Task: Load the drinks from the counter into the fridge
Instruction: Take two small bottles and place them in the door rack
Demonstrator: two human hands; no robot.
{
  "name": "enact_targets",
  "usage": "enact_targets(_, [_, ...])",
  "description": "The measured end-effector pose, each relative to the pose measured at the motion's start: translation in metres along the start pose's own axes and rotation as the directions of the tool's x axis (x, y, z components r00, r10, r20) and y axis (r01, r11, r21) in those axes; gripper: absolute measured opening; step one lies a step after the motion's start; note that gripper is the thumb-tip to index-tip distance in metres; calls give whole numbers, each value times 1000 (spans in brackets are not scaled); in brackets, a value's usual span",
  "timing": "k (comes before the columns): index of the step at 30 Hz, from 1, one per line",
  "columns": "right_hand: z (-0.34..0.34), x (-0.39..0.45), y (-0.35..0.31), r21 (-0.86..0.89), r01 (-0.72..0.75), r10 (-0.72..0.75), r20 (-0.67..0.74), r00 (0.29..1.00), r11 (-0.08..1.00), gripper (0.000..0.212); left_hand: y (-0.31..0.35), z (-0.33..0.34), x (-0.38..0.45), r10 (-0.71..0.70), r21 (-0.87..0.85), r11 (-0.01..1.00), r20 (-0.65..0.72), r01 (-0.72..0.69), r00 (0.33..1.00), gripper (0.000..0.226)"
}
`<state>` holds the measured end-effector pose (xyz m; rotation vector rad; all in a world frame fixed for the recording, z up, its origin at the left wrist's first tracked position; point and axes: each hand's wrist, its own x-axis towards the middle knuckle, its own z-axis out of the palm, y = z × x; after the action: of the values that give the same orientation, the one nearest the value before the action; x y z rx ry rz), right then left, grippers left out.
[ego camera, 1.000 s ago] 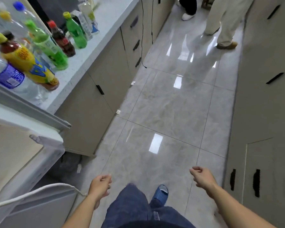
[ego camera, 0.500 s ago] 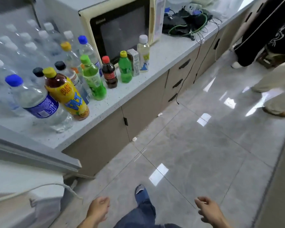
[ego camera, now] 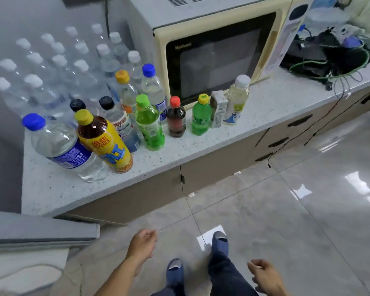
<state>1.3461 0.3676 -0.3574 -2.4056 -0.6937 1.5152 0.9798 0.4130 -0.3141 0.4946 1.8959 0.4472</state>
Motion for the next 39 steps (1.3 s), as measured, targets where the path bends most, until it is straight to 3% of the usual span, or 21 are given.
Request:
enact_targets(4, [-18,31,-81,-47,122,-117,108,987,991,12,39,21,-10,74,45,997,-118,-69,990,9])
enact_targets(8, [-25,45,-183,-69,402,-387,167,907,913,21,108,43,-15,253,121,964,-160,-235,954,32])
enact_targets(11, [-27,26,-268,-18,674,-667,130,734,738,28,171,55,-22,396,59,917,-257,-394,882,44])
enact_targets(13, [-26,7,-320,22,787,-783,122,609,616,31,211,58,-27,506,100,858,-332,-503,796,49])
enact_targets(16, [-24,-16,-384,14,915,-913,76,402,404,39,264,56,-34,705,265,701,-395,-662,589,56])
enact_targets(18, [-22,-26,-414,-60,968,-968,35,247,245,45,293,51,-37,819,383,564,-368,-731,440,60])
enact_targets(20, [-18,-32,-433,-127,981,-987,48,153,146,52,314,42,-38,870,483,490,-328,-726,369,61])
enact_targets(22, [-13,-35,-448,-194,975,-986,101,134,112,60,330,34,-35,875,593,481,-281,-646,394,65])
enact_targets(27, [-3,-30,-461,-357,926,-952,220,215,126,55,341,26,-24,852,745,439,-168,-502,496,65])
enact_targets(33, [-6,-28,-454,-330,938,-967,188,171,102,33,334,25,-26,870,646,475,-246,-597,427,27])
enact_targets(39, [-14,-28,-438,-285,959,-975,214,60,-4,36,312,25,-30,887,602,457,-249,-655,390,28])
